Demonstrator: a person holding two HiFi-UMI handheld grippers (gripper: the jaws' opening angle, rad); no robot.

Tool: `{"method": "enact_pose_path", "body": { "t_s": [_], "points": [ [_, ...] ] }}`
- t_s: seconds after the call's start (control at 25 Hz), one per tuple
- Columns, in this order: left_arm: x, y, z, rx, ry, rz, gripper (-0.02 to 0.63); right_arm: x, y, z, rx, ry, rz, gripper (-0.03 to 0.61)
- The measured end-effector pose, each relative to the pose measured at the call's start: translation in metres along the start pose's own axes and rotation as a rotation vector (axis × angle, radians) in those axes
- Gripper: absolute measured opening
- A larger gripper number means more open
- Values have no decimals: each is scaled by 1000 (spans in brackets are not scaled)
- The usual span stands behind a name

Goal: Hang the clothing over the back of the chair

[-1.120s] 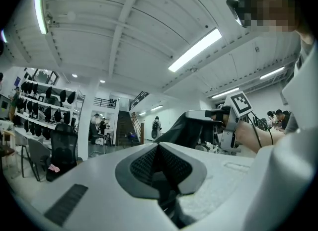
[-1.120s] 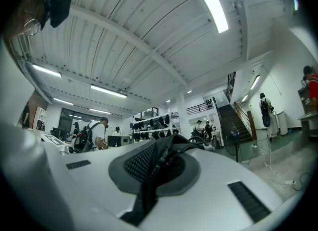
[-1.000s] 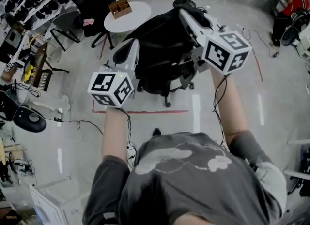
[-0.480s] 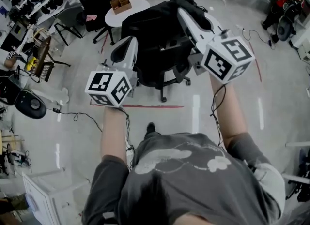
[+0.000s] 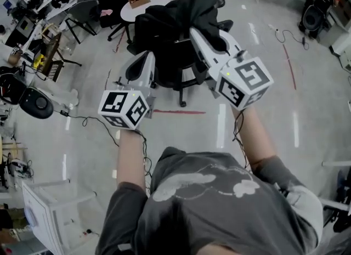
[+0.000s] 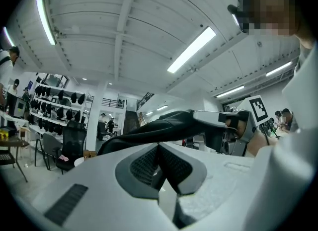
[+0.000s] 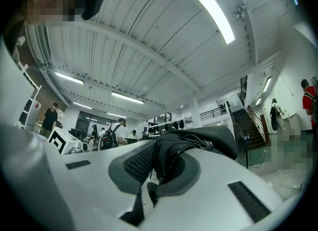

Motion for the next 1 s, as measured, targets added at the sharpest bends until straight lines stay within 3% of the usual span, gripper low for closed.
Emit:
{"method": "enact_pose_path", "body": {
  "t_s": [0.4,1.0],
  "points": [
    [15,-24,28,-39,2,40,2,-53,-20,12,-32,49,50,-5],
    [6,-22,131,-41,-13,83,2,-148,-25,27,-45,-9,31,-5]
  ]
}}
Point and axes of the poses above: the fingertips, and each gripper's own axes: z backward along the fingers, x to its right, y out of its top, the point moved 1 cm from there along z, backward along the fingers, and after that the axes turned 2 degrees about x, right-handed, at the moved point
